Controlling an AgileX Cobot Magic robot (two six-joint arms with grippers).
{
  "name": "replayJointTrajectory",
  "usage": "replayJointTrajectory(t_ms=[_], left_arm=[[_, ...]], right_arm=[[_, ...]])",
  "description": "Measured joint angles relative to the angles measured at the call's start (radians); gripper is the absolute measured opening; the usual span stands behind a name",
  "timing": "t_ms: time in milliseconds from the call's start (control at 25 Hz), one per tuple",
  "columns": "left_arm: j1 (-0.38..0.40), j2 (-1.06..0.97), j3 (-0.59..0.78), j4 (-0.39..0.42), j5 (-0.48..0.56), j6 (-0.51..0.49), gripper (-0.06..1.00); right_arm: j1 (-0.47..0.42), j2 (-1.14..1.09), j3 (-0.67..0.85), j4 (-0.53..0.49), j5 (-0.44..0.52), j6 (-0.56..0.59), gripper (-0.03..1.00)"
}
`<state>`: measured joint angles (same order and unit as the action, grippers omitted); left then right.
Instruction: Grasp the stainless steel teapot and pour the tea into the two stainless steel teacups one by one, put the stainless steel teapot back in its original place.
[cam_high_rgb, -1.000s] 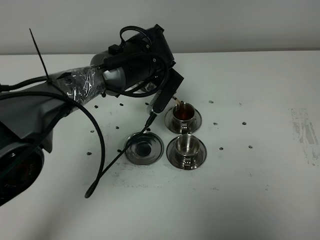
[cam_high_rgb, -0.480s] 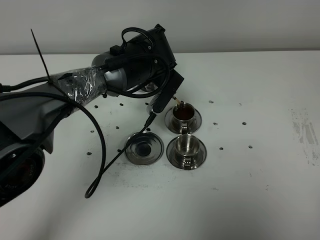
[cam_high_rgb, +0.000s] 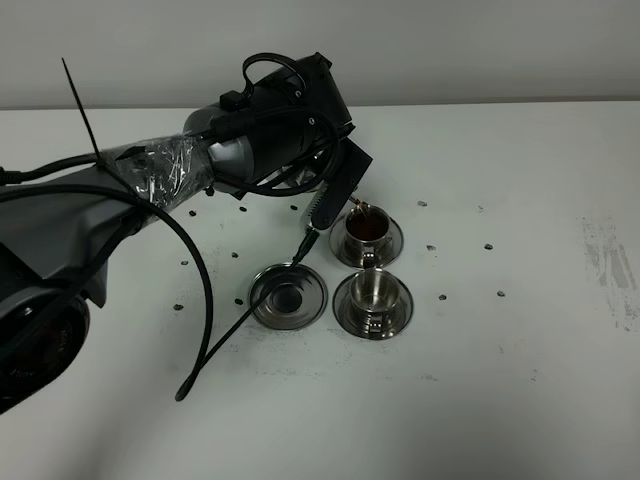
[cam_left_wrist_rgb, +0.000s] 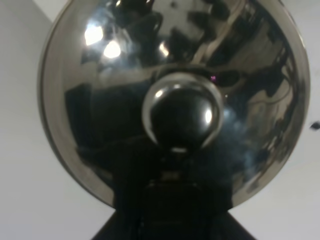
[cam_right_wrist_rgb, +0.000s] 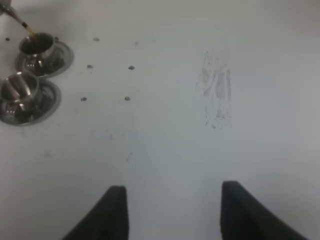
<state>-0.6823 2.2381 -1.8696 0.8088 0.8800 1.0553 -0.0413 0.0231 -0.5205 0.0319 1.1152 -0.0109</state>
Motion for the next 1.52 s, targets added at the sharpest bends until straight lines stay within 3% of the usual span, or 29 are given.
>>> replayJointTrajectory(t_ms=[480,840,960,1240,1520], left_arm=[[0.068,-0.019,0.000,-0.199,0.031,-0.034,0.20],[0.136,-0.051,-0.001,-0.531,0.020,-0.193,0.20],[0.161,-0.051,-0.001,-0.607,0.018,-0.283,0.20],[0.209,-0.051,-0.001,-0.651,0.016,-0.507,0.20],[0.218,-0.020,0.000,-0.735,-0.004,-0.582,0.20]], right_arm=[[0.000,0.000,0.000,0.000,0.000,0.000,0.44],[0.000,0.000,0.000,0.000,0.000,0.000,0.44],[0.000,0.000,0.000,0.000,0.000,0.000,0.44],[0.000,0.000,0.000,0.000,0.000,0.000,0.44],[0.000,0.000,0.000,0.000,0.000,0.000,0.44]])
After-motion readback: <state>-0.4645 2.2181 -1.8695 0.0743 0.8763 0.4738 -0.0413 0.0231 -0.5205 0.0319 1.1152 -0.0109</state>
